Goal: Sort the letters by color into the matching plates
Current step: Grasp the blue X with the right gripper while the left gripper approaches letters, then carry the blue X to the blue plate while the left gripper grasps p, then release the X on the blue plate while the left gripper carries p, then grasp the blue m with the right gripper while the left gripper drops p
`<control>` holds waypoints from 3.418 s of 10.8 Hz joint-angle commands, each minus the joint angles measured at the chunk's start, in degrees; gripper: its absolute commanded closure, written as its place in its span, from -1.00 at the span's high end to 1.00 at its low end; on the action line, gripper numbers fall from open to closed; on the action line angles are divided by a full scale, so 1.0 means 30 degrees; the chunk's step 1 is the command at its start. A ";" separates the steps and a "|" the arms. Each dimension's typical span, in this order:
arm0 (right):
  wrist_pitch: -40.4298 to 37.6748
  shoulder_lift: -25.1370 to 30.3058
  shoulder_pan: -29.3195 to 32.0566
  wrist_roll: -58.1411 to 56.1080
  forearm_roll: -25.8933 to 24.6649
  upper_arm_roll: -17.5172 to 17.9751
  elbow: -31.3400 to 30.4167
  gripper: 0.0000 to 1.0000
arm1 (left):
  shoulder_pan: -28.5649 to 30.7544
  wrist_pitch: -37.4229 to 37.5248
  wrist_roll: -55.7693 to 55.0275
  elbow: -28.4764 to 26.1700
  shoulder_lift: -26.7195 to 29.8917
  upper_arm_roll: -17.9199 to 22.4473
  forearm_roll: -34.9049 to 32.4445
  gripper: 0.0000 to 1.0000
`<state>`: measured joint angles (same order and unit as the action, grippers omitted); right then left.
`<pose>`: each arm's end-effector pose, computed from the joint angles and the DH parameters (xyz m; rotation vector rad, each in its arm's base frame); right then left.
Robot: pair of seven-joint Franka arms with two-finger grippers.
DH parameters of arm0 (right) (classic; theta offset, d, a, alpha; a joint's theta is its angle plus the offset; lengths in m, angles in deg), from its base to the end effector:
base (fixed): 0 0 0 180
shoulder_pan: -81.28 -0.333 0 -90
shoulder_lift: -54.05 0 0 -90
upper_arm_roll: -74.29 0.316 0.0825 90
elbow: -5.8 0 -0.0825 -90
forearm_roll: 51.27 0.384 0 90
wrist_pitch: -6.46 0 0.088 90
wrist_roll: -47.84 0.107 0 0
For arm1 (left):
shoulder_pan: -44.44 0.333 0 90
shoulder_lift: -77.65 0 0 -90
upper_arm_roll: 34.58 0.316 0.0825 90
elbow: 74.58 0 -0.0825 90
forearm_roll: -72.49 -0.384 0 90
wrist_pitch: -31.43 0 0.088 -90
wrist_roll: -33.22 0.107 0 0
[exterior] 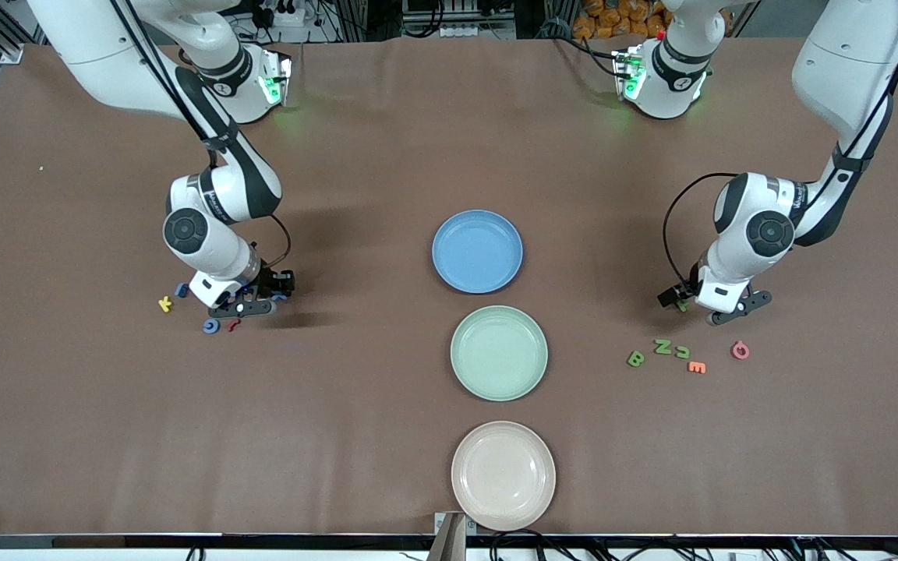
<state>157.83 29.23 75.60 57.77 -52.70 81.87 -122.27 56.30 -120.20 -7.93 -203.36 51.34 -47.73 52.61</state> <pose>0.5266 0.1271 0.1737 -3.1010 -0.1066 0.0476 0.5324 -0.0263 0.1608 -3.0129 -0.6225 0.0177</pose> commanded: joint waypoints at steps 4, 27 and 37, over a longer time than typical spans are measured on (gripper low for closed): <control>-0.4206 0.0394 0.0079 0.4612 -0.0315 0.2592 0.3098 -1.00 | -0.0029 0.0065 -0.0990 0.1588 -0.0136 -0.0479 0.0764 1.00; -0.8201 -0.1515 -0.7056 1.5105 -0.0051 0.0665 1.0231 0.97 | -0.0088 0.0094 -0.1271 0.4104 -0.0634 -0.3430 0.1413 -1.00; -0.7233 0.2268 0.3412 -0.3035 -0.0344 0.0578 0.1867 0.80 | -0.8198 0.0065 -1.4316 1.1430 -0.4969 -0.2858 0.1237 -0.10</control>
<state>127.40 31.75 82.76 54.19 -52.79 82.76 -105.68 35.38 -120.26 -47.28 -172.99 38.30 -59.44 55.98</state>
